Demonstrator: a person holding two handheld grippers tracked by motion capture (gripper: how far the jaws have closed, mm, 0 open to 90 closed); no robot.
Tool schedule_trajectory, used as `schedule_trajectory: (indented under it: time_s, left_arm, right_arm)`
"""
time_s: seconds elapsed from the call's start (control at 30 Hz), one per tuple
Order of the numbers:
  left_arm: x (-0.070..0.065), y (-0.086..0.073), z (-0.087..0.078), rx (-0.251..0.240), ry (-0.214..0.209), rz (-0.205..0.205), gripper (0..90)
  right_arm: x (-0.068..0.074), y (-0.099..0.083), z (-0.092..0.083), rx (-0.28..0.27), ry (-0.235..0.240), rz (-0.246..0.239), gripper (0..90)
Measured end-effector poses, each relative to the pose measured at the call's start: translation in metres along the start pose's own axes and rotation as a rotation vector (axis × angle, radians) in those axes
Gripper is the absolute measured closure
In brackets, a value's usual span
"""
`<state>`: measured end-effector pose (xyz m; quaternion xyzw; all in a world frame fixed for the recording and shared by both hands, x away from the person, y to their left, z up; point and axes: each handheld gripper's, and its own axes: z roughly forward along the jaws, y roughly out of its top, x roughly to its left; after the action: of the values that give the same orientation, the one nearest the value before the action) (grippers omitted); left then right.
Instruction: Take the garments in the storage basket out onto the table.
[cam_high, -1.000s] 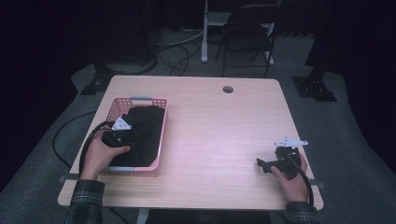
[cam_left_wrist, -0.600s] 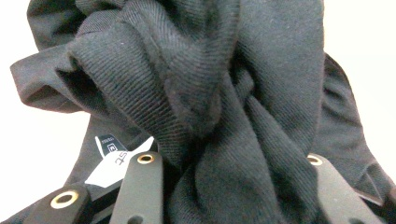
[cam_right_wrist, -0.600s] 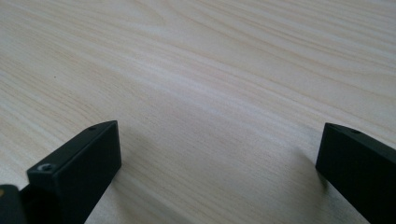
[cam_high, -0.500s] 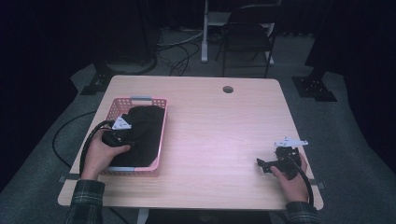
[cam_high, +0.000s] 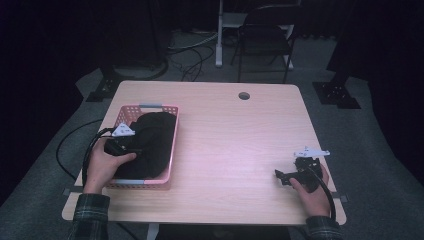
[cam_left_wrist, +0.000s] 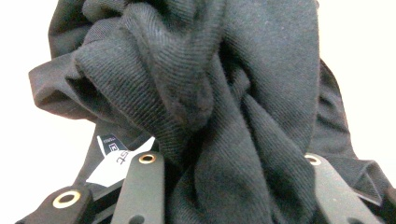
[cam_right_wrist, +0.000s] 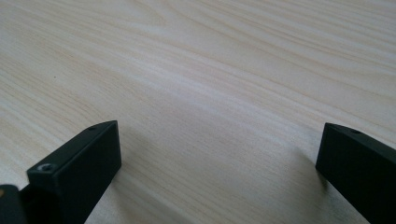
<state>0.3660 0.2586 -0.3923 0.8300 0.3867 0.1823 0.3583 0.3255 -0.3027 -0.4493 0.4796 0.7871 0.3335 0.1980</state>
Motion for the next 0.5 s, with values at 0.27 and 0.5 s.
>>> schedule_trajectory:
  time_s: [0.27,0.5]
  left_arm:
    - [0.001,0.002,-0.009,-0.067,-0.021,-0.024,62.0]
    - [0.002,0.004,-0.016,-0.123,-0.034,-0.032,62.0]
  right_arm:
    - [0.0,0.0,0.0,0.0,0.0,0.0,0.0]
    - [0.0,0.0,0.0,0.0,0.0,0.0,0.0]
